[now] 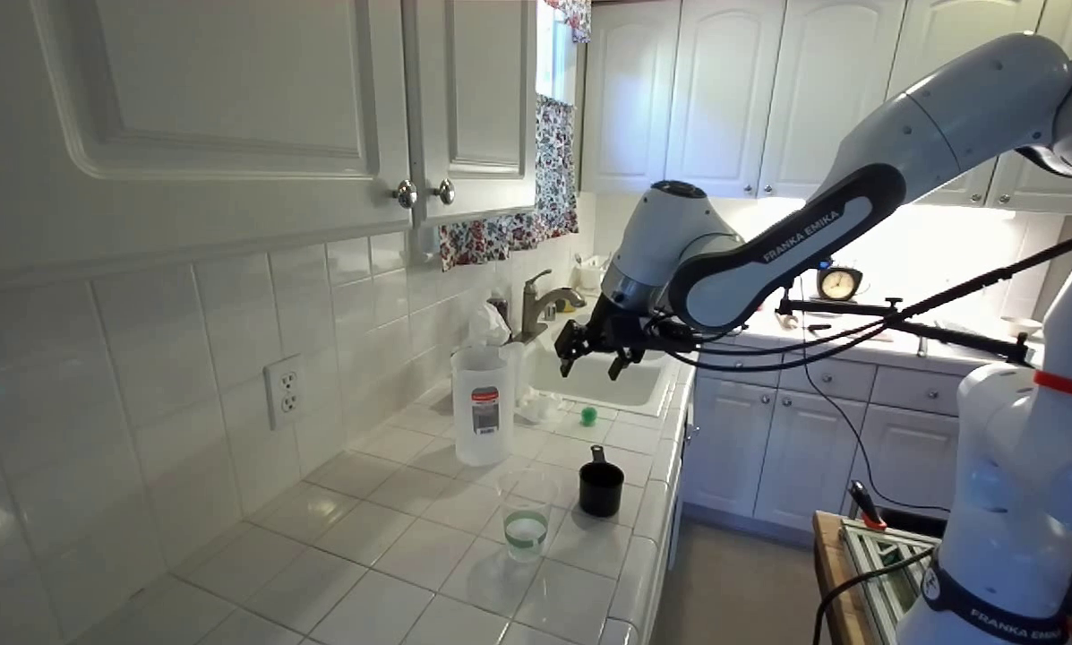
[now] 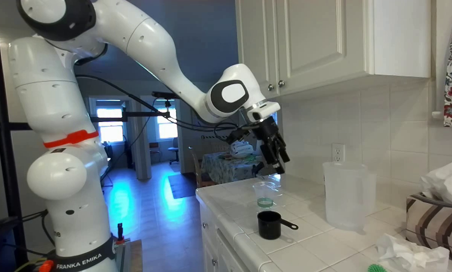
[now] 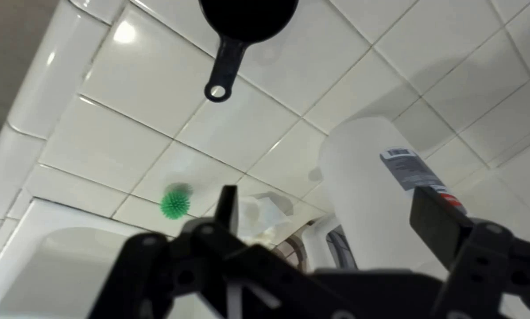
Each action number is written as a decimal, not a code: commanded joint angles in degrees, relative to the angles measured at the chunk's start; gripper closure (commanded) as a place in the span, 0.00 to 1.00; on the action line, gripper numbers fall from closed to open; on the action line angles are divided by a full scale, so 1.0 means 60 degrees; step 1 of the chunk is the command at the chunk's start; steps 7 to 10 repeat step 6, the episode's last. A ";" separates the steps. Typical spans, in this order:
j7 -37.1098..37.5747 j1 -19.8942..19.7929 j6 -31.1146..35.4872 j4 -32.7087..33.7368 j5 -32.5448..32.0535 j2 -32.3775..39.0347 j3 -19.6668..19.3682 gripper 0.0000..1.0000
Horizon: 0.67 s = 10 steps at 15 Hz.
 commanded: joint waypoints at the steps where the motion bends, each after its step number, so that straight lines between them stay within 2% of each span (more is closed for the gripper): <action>1: -0.2497 0.1076 0.0393 -0.0342 0.1585 -0.0376 -0.0741 0.00; 5: -0.5027 0.2430 -0.0430 -0.0104 0.3363 -0.0529 -0.1531 0.00; 6: -0.4078 0.1012 0.0003 -0.0026 0.3078 -0.0148 -0.0191 0.00; 10: -0.4078 0.1012 0.0003 -0.0026 0.3078 -0.0148 -0.0191 0.00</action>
